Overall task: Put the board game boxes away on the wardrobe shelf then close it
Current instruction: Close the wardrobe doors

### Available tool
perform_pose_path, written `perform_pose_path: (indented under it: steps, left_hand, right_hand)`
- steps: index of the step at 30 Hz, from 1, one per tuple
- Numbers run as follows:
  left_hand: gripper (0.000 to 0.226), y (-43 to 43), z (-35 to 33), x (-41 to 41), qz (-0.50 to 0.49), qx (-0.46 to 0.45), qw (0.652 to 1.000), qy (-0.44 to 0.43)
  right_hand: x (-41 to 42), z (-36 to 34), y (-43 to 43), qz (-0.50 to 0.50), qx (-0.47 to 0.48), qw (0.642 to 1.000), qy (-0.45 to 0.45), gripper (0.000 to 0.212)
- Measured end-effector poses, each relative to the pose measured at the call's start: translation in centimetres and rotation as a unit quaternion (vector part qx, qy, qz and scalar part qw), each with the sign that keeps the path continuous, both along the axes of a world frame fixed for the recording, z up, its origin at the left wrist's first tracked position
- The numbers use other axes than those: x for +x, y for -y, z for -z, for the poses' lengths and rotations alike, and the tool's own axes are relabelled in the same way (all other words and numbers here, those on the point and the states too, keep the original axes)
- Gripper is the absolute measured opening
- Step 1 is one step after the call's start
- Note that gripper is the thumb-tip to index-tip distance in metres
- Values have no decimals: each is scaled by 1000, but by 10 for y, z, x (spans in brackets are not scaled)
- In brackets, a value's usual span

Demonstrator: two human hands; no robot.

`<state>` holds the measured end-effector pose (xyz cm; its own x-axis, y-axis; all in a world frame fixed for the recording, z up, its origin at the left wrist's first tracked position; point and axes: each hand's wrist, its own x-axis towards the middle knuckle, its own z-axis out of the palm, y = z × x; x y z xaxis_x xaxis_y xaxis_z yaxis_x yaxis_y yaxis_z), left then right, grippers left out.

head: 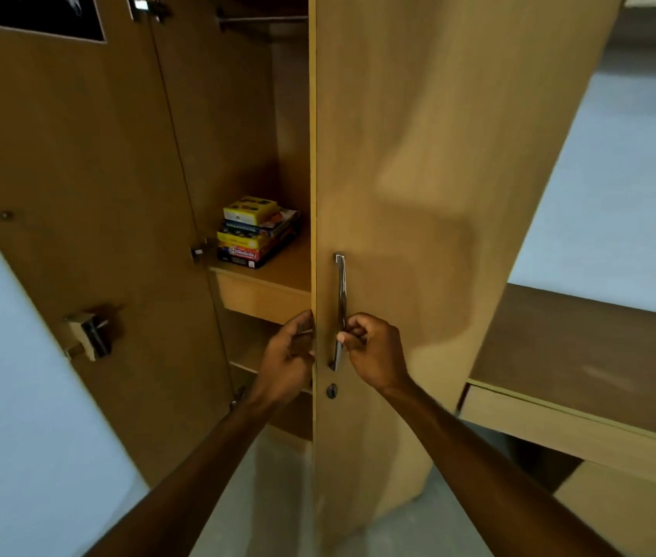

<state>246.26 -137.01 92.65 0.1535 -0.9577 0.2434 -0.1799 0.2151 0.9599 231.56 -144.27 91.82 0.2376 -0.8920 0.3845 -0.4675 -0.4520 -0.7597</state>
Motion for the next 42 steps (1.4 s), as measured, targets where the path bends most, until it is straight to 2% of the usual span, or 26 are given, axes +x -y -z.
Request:
perform_pose_path:
  steps: [2, 6, 14, 20, 24, 31, 35, 39, 42]
  left_hand:
    - [58, 37, 2, 25, -2, 7, 1000, -11]
    - [73, 110, 2, 66, 16, 52, 998, 20]
    - [66, 232, -9, 106, 70, 101, 991, 44]
    - [77, 291, -8, 113, 96, 98, 990, 31]
    - [68, 309, -11, 114, 129, 96, 987, 24]
    - [66, 325, -5, 112, 134, 85, 987, 7]
    - [67, 325, 0, 114, 128, 91, 988, 1]
    - [69, 291, 16, 117, 43, 90, 995, -3]
    - [61, 244, 36, 126, -50, 91, 994, -34]
  right_hand:
    - [29, 0, 32, 9, -7, 1000, -1, 10]
    - [69, 1, 88, 49, -2, 999, 10, 9]
    - [110, 1, 185, 127, -13, 992, -19, 9]
    - [120, -4, 232, 156, -16, 987, -35, 8]
    - [122, -5, 251, 172, -18, 984, -39, 8]
    - [121, 1, 266, 174, -21, 984, -30, 9]
    - [119, 7, 265, 173, -8, 985, 15, 4]
    - [115, 22, 237, 133, 10, 991, 25, 21]
    - [112, 40, 209, 96, 64, 993, 19, 32]
